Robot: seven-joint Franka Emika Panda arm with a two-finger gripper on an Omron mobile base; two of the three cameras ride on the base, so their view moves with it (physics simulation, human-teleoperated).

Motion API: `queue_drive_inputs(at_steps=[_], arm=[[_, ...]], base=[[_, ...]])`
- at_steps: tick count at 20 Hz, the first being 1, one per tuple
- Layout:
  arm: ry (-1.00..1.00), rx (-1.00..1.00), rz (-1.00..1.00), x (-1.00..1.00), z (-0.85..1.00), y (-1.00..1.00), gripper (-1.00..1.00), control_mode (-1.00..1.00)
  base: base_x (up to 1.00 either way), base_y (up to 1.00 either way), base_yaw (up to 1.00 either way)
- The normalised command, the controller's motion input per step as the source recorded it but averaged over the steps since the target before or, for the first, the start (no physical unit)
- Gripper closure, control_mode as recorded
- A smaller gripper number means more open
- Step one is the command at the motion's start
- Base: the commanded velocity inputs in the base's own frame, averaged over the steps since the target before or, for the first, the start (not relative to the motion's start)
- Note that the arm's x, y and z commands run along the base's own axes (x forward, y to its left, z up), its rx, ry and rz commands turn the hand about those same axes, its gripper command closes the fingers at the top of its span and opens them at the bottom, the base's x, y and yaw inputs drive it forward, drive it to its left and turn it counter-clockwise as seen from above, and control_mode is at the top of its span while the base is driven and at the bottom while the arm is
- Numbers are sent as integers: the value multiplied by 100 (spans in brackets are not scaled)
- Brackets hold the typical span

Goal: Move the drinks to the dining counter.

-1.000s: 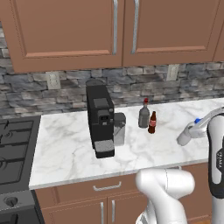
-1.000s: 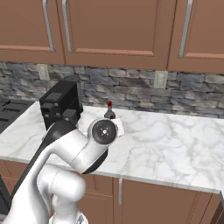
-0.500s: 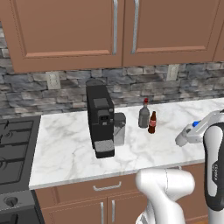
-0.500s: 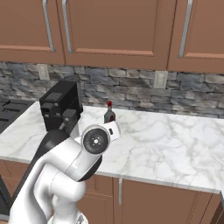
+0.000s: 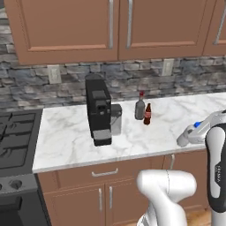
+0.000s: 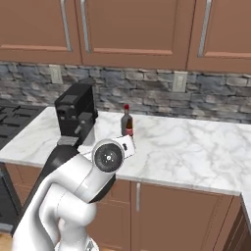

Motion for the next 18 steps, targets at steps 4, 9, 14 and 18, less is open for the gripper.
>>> queue_drive_inputs(at_steps=[4, 9, 14, 18], arm=[[0, 0, 0, 0, 0, 0, 100, 100], [0, 0, 0, 0, 0, 0, 100, 100], [0, 0, 0, 0, 0, 0, 100, 100], [0, 0, 0, 0, 0, 0, 100, 100]], base=[[-88, -7, 0], [-80, -6, 0], [-72, -19, -9], [-44, -14, -30]])
